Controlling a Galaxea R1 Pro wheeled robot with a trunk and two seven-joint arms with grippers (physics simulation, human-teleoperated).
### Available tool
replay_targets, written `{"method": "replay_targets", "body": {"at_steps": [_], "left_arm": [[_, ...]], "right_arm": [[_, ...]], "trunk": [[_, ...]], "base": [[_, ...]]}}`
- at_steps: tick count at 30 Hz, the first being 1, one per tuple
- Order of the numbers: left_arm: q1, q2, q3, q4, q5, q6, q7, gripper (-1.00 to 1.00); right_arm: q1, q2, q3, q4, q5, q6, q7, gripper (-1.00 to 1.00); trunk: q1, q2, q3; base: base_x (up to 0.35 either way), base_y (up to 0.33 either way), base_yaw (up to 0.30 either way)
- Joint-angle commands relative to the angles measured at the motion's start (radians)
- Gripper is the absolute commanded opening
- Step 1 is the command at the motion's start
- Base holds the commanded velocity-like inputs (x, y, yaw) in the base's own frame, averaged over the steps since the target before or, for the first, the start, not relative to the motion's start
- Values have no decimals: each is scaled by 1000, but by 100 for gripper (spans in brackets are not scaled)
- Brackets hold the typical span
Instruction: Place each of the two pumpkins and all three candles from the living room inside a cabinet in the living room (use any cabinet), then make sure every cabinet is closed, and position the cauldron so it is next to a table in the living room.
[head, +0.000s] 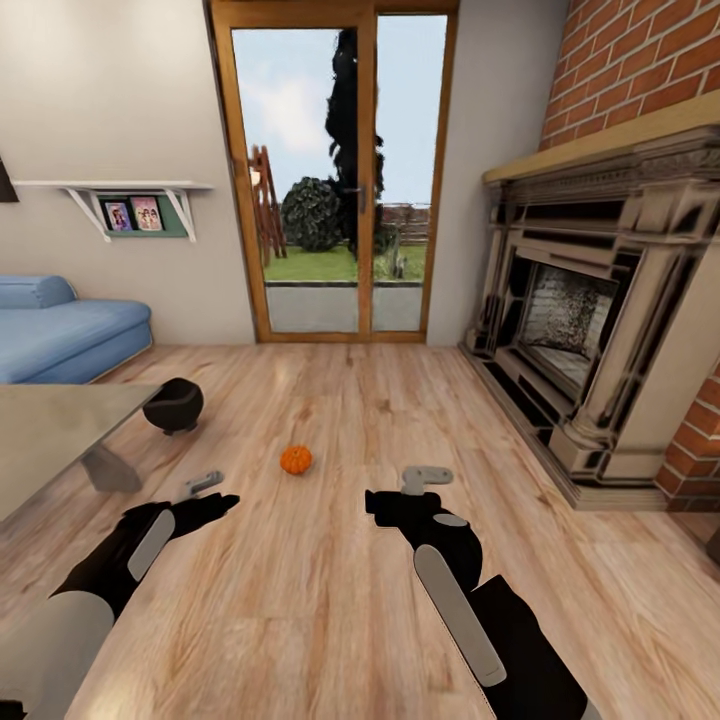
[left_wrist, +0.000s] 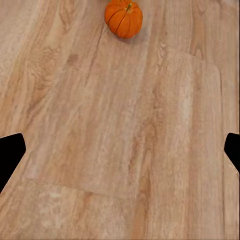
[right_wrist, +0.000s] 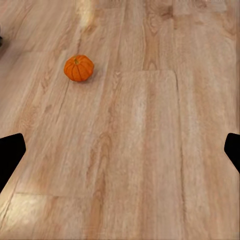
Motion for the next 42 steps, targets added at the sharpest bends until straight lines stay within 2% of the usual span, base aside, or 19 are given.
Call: {"method": "replay_targets", "body": {"at_steps": [1, 8, 17, 19, 20, 23, 27, 42], "left_arm": [[-1, 2, -2, 0, 2, 3, -17, 100], [-2, 1, 2, 38, 6, 2, -46, 100], [-60, 4, 12, 160, 19, -5, -53, 100], [-68, 4, 13, 179, 19, -10, -75, 100], [-73, 6, 14, 203, 19, -12, -105, 100], [-108, 31, 15, 293, 20, -28, -188, 100], [-121, 42, 16, 345, 21, -40, -225, 100], [-126, 59, 19, 364, 26, -43, -236, 100]], "right_arm": [[-1, 0, 1, -1, -10, 1, -10, 100], [-1, -1, -1, -1, -9, 0, -10, 100], [-1, -2, -1, -1, -9, -1, -10, 100], [-1, -2, 0, -1, -9, -1, -10, 100], [-1, -2, 0, -1, -9, -1, -10, 100], [-1, -2, 1, -2, -9, -1, -10, 100], [-1, -2, 2, -4, -9, -1, -10, 100], [-1, -1, 5, -9, -9, -1, -11, 100]], "trunk": [[0, 0, -1], [0, 0, -1], [0, 0, -1], [0, 0, -1], [0, 0, -1], [0, 0, -1], [0, 0, -1], [0, 0, -1]], "base": [[272, -201, 0], [255, -198, 0], [229, -150, 0], [229, -106, 0], [237, -101, 0], [245, -63, 0], [258, -19, 0], [324, -2, 0]]}}
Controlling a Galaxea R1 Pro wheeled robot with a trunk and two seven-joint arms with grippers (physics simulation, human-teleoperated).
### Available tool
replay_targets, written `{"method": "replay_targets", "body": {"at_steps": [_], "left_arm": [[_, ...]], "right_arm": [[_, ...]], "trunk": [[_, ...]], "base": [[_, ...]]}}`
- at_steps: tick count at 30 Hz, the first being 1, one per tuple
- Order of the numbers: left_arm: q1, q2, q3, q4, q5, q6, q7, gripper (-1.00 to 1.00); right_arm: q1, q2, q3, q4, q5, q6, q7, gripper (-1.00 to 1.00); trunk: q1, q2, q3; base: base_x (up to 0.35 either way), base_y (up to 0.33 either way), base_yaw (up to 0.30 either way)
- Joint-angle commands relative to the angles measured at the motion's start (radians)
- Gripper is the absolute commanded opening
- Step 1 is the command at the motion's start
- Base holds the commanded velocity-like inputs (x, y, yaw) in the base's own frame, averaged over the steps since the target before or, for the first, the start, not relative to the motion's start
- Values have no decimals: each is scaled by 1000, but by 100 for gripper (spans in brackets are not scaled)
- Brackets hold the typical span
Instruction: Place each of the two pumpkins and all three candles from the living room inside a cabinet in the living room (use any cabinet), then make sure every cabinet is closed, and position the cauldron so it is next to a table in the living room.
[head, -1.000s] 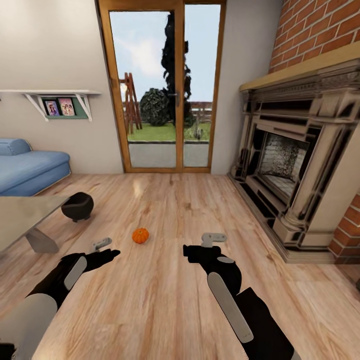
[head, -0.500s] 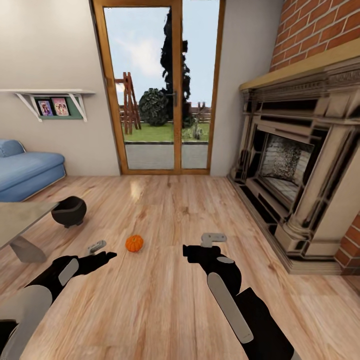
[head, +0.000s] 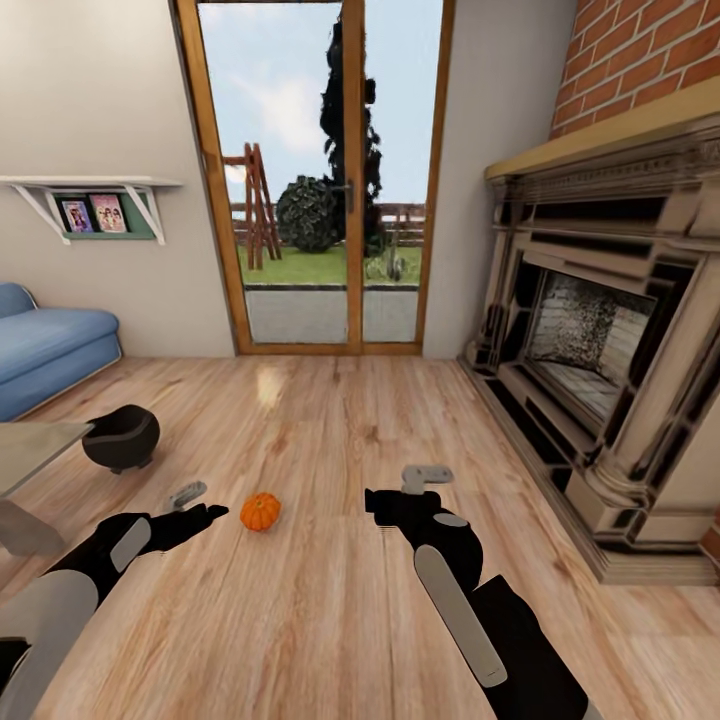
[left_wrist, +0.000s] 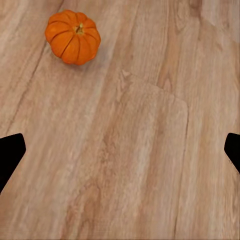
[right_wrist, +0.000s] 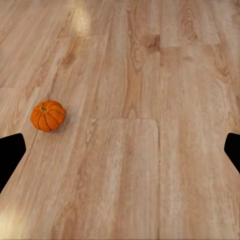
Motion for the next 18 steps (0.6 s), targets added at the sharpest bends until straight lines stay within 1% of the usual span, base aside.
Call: {"method": "replay_targets", "body": {"at_steps": [1, 7, 8, 11, 14, 18], "left_arm": [[0, 1, -4, -1, 7, 4, 0, 100], [0, 4, 0, -1, 7, 5, 2, 100], [0, 4, 6, -1, 7, 5, 3, 100], [0, 8, 53, -1, 5, 3, 6, 100], [0, 9, 74, -1, 4, 3, 8, 100], [0, 10, 86, -1, 4, 3, 13, 100]], "right_arm": [[-1, 0, 1, -1, -10, 2, -10, 100], [-1, 1, 2, -1, -10, 2, -10, 100], [-1, 1, 2, -1, -10, 2, -10, 100], [-1, 1, 2, -1, -10, 2, -10, 100], [-1, 0, 2, -1, -10, 2, -10, 100], [-1, 1, 2, -2, -10, 2, -10, 100]], "trunk": [[0, 0, -1], [0, 0, -1], [0, 0, -1], [0, 0, -1], [0, 0, -1], [0, 0, -1]], "base": [[335, 0, 0], [335, 0, 0], [335, 0, 0], [335, 0, 0], [335, 0, 0], [335, 0, 0]]}}
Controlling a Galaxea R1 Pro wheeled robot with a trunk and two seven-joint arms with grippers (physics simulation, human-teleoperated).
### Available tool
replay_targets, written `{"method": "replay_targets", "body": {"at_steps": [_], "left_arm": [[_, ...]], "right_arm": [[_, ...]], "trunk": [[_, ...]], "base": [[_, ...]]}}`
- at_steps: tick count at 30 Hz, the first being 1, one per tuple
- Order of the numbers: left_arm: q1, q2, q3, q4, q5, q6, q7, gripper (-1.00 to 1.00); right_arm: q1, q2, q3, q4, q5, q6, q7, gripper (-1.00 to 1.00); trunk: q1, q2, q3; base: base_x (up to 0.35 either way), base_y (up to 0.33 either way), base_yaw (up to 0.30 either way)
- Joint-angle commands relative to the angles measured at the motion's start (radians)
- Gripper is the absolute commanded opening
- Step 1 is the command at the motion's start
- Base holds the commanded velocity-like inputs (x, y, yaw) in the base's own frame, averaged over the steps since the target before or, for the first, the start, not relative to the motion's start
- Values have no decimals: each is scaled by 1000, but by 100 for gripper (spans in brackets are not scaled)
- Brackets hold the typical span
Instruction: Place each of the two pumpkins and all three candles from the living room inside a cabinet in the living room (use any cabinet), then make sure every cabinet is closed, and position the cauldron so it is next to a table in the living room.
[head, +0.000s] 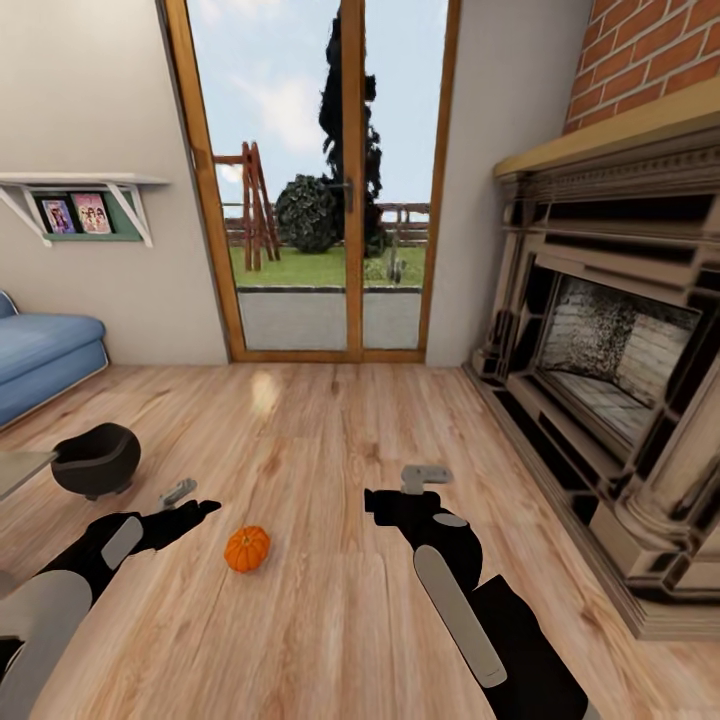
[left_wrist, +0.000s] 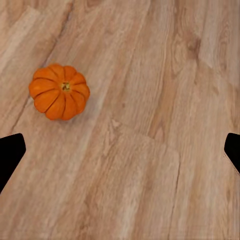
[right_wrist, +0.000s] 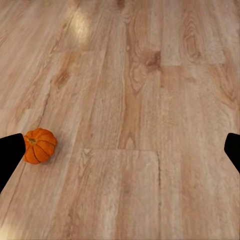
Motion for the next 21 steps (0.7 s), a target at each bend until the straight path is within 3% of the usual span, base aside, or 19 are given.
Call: {"method": "replay_targets", "body": {"at_steps": [1, 5, 6, 8, 10, 12, 15, 21], "left_arm": [[-1, 0, 7, -1, 3, 8, 1, 100], [-1, 0, 23, -1, 13, 15, 33, 100], [-2, 0, 39, -1, 30, 17, 59, 100], [-1, 14, 71, 0, 89, 21, 140, 100], [-1, 34, 89, 0, 171, 23, 220, 100], [-1, 41, 95, 2, 218, 22, 269, 100], [0, 45, 100, 23, 253, 14, 309, 100], [0, 45, 100, 46, 261, -17, 333, 100]], "right_arm": [[-1, 0, 1, -1, -10, 2, -10, 100], [-1, 0, 2, -1, -10, 2, -10, 100], [-1, 0, 2, -1, -10, 2, -10, 100], [-1, 0, 2, -1, -10, 2, -11, 100], [-1, 0, 3, -1, -10, 2, -11, 100], [-1, 0, 3, -1, -10, 2, -10, 100], [-1, 0, 3, -2, -10, 2, -11, 100], [-1, 0, 3, -3, -10, 2, -11, 100]], "trunk": [[0, 0, -1], [0, 0, -1], [0, 0, -1], [0, 0, -1], [0, 0, -1], [0, 0, -1], [0, 0, -1], [0, 0, -1]], "base": [[335, 0, 0], [334, -1, 0], [317, -27, 0], [264, -55, 0], [157, -60, 0], [83, -33, 0], [35, -14, 0], [8, -3, 0]]}}
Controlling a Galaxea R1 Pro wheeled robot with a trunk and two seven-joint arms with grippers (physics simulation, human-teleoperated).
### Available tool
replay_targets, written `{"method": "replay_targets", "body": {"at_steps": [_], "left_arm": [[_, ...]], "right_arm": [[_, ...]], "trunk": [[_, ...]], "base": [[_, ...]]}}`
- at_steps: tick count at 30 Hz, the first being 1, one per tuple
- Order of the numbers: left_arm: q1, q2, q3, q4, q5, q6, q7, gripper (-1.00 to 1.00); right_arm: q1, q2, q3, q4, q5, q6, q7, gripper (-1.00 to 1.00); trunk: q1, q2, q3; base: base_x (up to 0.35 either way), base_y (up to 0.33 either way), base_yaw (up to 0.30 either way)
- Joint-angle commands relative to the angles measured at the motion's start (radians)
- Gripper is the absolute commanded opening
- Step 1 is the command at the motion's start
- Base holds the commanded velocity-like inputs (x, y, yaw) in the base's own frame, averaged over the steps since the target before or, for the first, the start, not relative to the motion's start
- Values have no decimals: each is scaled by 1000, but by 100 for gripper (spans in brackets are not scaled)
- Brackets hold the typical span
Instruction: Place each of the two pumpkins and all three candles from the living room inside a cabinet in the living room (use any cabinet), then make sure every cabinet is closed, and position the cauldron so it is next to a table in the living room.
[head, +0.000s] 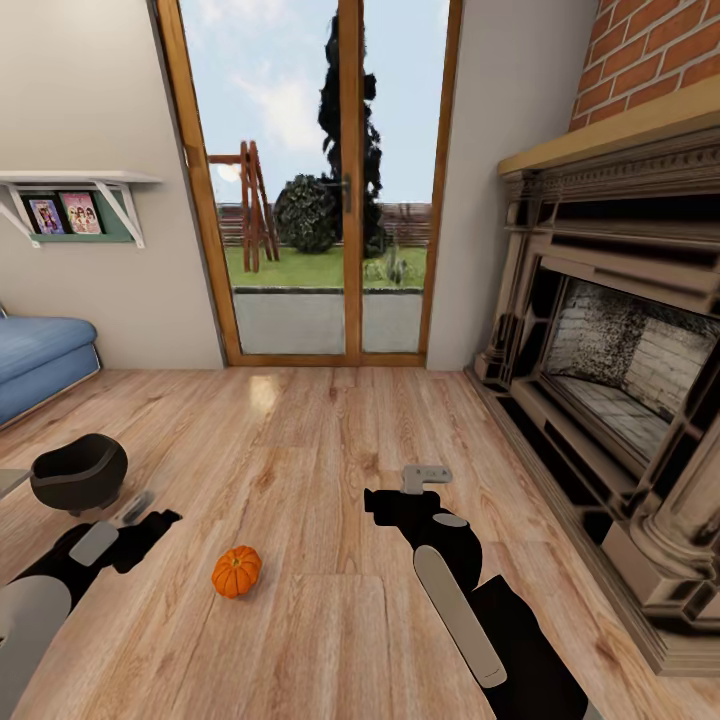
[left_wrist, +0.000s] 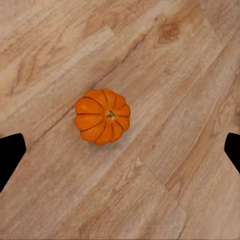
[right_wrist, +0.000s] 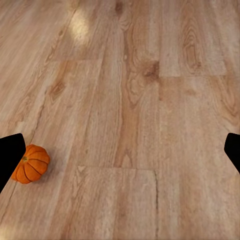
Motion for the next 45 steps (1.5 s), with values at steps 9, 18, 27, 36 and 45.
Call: {"method": "replay_targets", "body": {"at_steps": [9, 18, 27, 36, 45], "left_arm": [[0, -9, -12, 14, 2, -103, 153, 100], [0, -9, -234, 21, -34, -80, -36, 100], [0, -3, -248, 21, -29, -15, -111, 100], [0, -1, -250, 20, -26, 41, -151, 100], [0, 2, -248, 16, -24, 42, -181, 100]], "right_arm": [[-1, 0, 1, -1, -10, 2, -10, 100], [-1, 0, 1, -2, -10, 2, -10, 100], [-1, 0, 1, -3, -10, 2, -10, 100], [-1, 1, 2, -3, -11, 2, -10, 100], [-1, 2, 1, -3, -11, 2, -9, 100]], "trunk": [[0, 0, -1], [0, 0, -1], [0, 0, -1], [0, 0, -1], [27, -49, -31]], "base": [[1, 0, 0], [0, 0, 0], [0, 0, 0], [0, 0, 0], [0, 0, 0]]}}
